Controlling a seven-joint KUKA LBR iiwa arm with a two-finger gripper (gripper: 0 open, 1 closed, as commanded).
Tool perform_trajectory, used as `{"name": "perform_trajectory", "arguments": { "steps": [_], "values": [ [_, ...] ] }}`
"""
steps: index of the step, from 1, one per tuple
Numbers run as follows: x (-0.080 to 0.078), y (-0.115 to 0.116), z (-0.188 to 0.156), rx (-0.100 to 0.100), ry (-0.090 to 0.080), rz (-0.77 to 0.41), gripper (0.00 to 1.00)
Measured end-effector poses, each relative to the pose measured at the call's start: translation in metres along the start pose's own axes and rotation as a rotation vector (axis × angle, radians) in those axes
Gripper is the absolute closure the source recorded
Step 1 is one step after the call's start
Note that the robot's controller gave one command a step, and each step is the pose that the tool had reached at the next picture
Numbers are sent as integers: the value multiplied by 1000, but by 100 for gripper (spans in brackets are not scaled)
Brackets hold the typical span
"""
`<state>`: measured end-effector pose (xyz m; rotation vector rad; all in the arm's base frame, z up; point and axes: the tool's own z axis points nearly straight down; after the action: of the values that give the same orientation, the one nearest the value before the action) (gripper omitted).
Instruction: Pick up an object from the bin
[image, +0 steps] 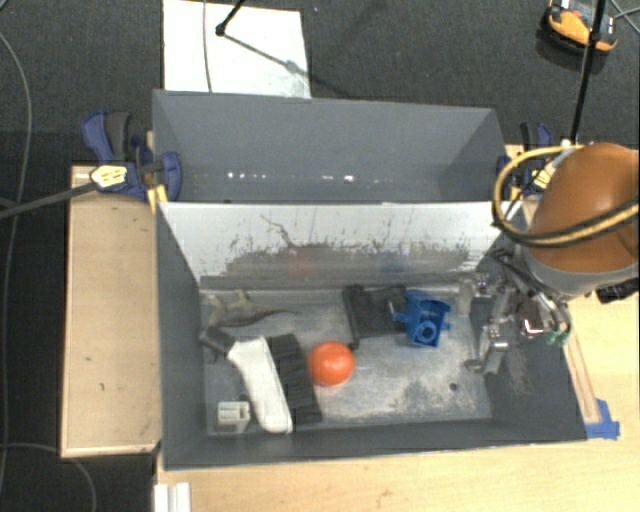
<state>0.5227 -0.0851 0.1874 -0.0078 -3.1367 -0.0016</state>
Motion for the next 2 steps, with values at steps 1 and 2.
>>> {"name": "perform_trajectory", "arguments": {
  "steps": [1, 2],
  "values": [
    [-1, 0, -5, 1, -8, -3, 0],
    [-8, 14, 31, 3, -13, -56, 0]
  ]
}}
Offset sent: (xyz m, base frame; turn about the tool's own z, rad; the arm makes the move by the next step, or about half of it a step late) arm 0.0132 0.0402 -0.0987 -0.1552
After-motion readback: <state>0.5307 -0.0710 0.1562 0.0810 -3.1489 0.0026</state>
